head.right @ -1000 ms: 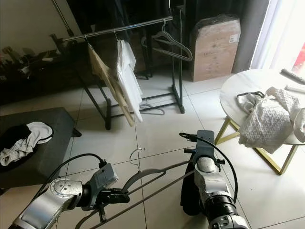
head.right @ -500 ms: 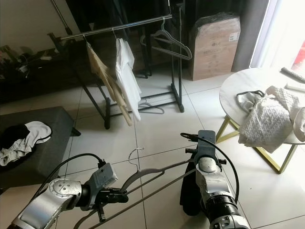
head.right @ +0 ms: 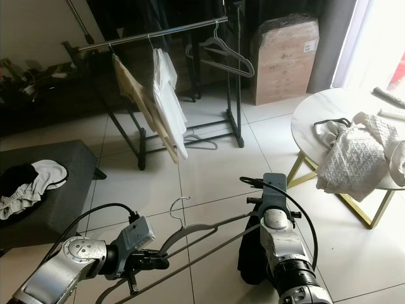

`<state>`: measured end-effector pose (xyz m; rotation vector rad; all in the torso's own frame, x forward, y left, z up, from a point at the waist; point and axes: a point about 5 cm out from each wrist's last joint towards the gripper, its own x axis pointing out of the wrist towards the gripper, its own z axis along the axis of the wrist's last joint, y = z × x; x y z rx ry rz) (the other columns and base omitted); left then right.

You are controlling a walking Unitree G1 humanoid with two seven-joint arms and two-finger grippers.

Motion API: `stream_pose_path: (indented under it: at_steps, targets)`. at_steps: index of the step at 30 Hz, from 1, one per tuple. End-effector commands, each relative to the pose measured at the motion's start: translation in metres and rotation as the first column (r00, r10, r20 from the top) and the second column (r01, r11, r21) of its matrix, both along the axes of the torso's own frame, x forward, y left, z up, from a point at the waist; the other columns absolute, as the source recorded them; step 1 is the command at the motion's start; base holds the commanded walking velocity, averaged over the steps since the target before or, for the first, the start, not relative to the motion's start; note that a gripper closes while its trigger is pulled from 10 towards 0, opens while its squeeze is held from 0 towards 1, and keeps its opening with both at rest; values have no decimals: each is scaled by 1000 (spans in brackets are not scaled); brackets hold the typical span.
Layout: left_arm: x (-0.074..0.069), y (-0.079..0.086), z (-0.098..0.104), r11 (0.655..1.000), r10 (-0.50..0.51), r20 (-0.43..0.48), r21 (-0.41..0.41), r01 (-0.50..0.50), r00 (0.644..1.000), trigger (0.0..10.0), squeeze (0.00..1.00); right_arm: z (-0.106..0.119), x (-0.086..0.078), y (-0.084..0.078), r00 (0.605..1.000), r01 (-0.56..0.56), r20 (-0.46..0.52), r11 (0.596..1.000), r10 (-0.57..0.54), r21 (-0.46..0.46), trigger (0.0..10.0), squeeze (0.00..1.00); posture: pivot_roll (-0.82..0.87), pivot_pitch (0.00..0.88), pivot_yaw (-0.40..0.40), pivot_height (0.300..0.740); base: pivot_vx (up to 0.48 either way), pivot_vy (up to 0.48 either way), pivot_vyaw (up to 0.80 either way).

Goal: Hang hanger

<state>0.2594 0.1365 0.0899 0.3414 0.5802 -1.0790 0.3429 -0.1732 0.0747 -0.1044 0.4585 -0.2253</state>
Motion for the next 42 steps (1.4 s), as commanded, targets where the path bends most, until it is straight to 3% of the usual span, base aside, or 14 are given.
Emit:
stream_pose_path:
  at_steps: [1,27,38,42]
  targets:
    - [1,4,1,1000,10,16,21,-10,1000,10000,0,-1,-1,4,1000,-20,7,1000,20,-8,10000,0,-111,161,113,740,0,0,0]
    - [4,9,3,998,13,49,62,-16,999,10000,0,-2,-2,2,999,-41,-5,997,41,-68,10000,0,-108,166,112,740,0,0,0]
    - [4,-2,-1,1000,9,35,20,-10,999,10000,0,3,0,16,992,-124,-19,992,123,-11,10000,0,-117,164,110,740,0,0,0]
    - [14,-4,-2,996,63,109,55,-69,992,10000,0,7,1,15,994,-110,-19,994,110,-9,10000,0,-119,161,109,740,0,0,0]
